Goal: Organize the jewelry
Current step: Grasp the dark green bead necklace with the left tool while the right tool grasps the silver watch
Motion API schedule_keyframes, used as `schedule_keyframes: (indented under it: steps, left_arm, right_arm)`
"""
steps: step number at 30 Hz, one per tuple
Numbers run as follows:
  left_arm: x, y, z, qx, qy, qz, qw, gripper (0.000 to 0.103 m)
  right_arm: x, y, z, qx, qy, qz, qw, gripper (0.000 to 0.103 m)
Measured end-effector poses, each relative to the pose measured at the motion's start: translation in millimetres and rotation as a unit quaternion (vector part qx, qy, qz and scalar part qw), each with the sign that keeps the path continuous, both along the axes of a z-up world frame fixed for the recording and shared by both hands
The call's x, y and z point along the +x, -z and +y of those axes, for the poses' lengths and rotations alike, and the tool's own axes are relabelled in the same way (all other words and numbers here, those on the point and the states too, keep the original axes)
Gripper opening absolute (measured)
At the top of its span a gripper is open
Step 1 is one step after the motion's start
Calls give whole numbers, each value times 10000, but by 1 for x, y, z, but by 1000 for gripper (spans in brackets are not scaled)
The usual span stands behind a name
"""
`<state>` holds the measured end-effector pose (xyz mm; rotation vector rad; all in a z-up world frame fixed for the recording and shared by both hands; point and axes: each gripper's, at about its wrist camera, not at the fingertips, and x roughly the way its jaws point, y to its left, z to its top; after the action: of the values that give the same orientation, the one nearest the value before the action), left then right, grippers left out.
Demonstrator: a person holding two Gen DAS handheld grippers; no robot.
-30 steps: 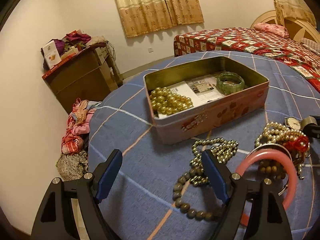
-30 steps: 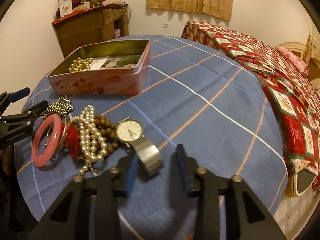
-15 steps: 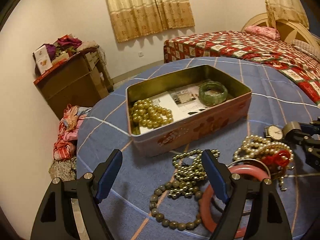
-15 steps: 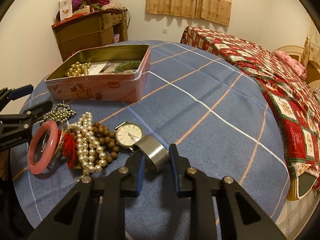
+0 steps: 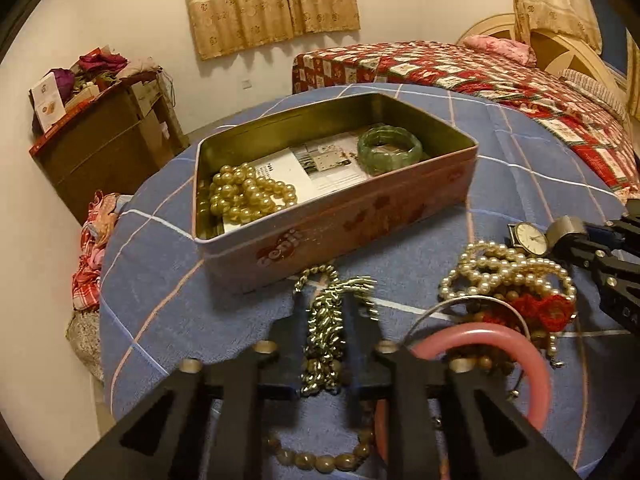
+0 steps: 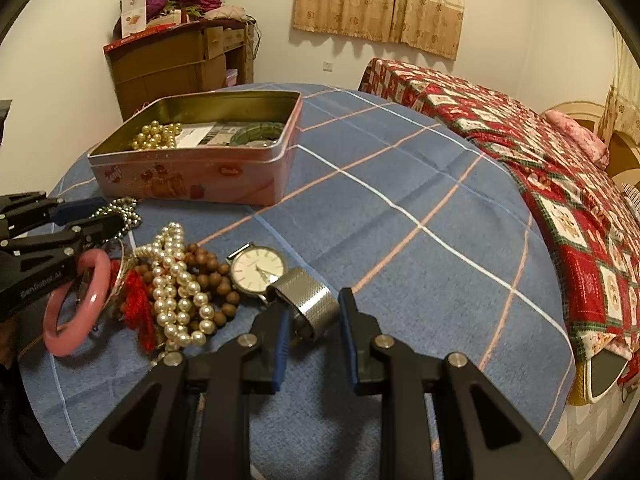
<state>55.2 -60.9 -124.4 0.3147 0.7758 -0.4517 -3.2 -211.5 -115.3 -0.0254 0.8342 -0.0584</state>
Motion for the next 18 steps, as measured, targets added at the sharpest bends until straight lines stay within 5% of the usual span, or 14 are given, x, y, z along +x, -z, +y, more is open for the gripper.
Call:
schedule_keyframes:
  steps: [18]
  left_arm:
    - [-18, -71, 19, -509, -39, -867, 9949, 8]
  right_arm:
    - [-10, -34, -5, 130, 20, -647, 9978, 11]
